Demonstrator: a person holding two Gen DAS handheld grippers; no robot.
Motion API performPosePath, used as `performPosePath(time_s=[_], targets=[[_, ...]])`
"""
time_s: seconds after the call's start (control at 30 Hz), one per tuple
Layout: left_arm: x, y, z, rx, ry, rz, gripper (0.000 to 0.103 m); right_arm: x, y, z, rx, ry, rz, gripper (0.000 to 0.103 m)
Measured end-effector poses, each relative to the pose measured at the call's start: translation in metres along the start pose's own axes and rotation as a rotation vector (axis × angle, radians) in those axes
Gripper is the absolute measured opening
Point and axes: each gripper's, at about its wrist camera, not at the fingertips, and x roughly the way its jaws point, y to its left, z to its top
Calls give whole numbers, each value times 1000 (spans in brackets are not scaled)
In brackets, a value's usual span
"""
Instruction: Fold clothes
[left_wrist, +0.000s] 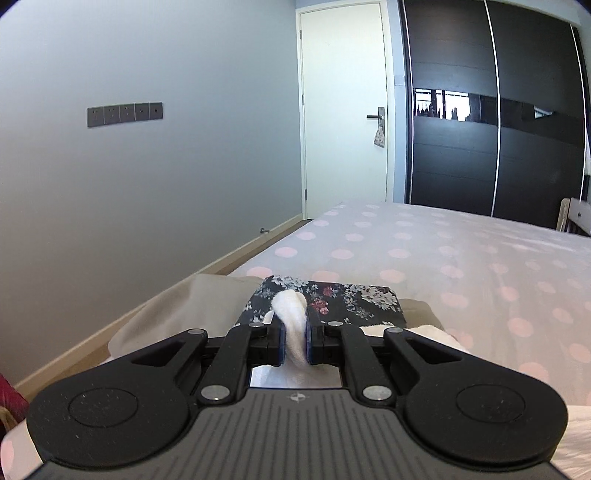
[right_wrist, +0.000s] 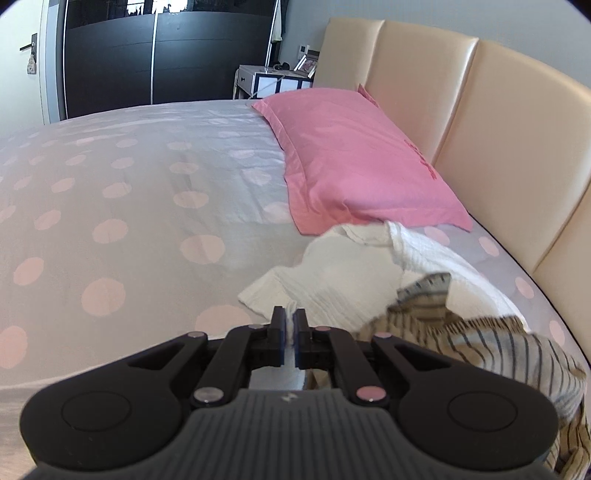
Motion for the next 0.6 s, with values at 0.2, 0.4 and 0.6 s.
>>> performPosePath(time_s=[0.2, 0.4, 0.6], targets=[[56, -24, -6, 137, 81, 84, 8, 34, 40, 7, -47, 19, -8, 5], [78, -27, -29, 187, 183, 49, 19, 61, 62, -7, -88, 101, 6, 12], [50, 10, -26, 131, 204, 25, 34, 44, 47, -20, -53, 111, 99, 30]])
